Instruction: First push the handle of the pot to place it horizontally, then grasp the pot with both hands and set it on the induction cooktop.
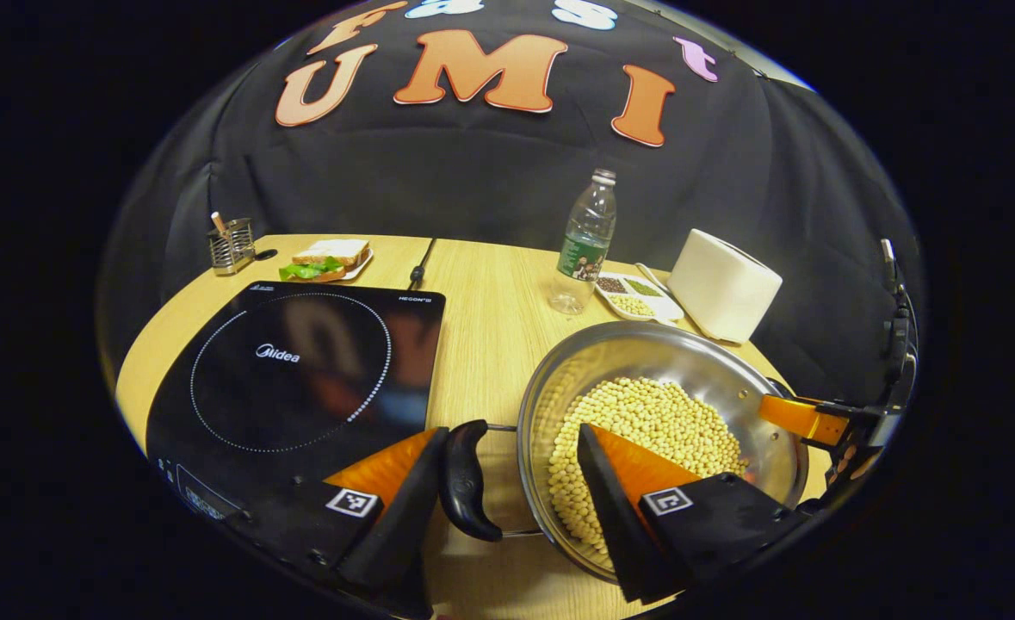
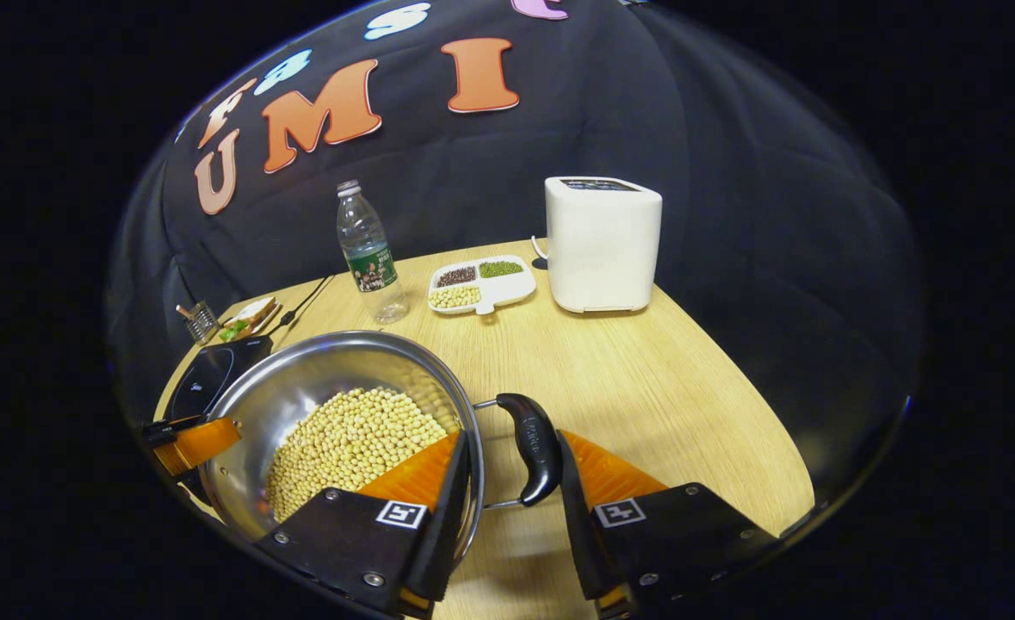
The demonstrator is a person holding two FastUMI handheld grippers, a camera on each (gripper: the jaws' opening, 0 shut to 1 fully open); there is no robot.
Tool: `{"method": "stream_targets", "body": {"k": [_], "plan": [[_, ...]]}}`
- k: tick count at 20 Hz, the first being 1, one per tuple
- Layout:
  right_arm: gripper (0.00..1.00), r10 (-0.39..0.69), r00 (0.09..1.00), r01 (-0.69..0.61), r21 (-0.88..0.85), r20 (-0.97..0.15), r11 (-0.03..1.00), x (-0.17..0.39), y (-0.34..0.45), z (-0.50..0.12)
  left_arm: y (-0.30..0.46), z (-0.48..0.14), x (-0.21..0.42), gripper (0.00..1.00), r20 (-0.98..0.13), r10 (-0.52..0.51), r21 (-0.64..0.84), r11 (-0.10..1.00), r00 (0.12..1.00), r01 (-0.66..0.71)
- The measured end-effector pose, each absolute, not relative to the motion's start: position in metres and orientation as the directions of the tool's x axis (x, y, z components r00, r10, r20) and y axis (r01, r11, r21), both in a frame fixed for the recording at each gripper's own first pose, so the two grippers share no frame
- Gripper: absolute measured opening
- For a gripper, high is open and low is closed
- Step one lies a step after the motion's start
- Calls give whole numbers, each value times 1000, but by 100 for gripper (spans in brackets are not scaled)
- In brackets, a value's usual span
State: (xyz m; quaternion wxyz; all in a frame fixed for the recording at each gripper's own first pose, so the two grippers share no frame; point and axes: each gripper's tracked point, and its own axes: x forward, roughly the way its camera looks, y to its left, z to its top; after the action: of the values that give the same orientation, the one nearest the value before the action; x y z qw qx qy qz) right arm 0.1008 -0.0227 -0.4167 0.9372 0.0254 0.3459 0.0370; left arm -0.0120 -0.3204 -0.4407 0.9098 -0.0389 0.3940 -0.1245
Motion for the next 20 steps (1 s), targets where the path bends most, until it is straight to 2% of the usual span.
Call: {"method": "stream_targets", "body": {"k": [1,2,4,5,6,7,8,10,11,12,13,14,15,16,18,20], "plan": [[57,81,764,-40,77,-641,996,102,-24,-416,-318,-444,-12,92,-713,-241,-151,970,659,192],[57,79,763,-36,80,-642,996,101,-25,-415,-322,-445,-12,75,-716,-243,-159,970,655,185],[57,70,771,-24,82,-633,996,103,-30,-414,-324,-448,-15,65,-736,-240,-157,970,633,185],[57,67,772,-19,83,-632,996,103,-30,-415,-325,-449,-17,68,-752,-242,-166,970,613,179],[57,61,771,-12,81,-633,997,102,-29,-416,-325,-449,-17,67,-758,-243,-177,970,605,168],[55,55,776,-1,86,-629,996,101,-31,-414,-326,-448,-16,65,-756,-249,-182,968,605,172],[54,52,778,16,103,-627,995,102,-30,-415,-327,-449,-14,58,-750,-248,-175,969,613,177],[52,53,777,26,115,-627,993,99,-30,-417,-327,-448,-15,60,-751,-250,-176,968,612,179],[50,45,781,41,124,-623,991,100,-30,-414,-326,-446,-17,55,-754,-248,-185,969,609,167],[49,42,774,51,129,-632,990,98,-31,-414,-326,-447,-18,58,-766,-249,-192,968,592,159],[46,41,768,64,141,-639,988,95,-31,-413,-327,-447,-19,54,-772,-254,-199,967,583,158],[45,42,765,72,150,-643,986,92,-31,-411,-328,-445,-21,55,-775,-256,-200,967,578,160],[45,36,766,79,148,-642,986,90,-30,-409,-327,-444,-23,50,-781,-257,-201,966,569,161],[44,30,766,80,141,-643,987,87,-31,-408,-327,-443,-26,52,-786,-259,-204,966,561,161],[44,25,770,89,146,-637,985,84,-31,-399,-326,-437,-27,49,-786,-267,-210,963,557,167],[44,24,778,93,152,-628,984,81,-29,-390,-324,-425,-24,52,-776,-270,-204,962,570,179]]}}
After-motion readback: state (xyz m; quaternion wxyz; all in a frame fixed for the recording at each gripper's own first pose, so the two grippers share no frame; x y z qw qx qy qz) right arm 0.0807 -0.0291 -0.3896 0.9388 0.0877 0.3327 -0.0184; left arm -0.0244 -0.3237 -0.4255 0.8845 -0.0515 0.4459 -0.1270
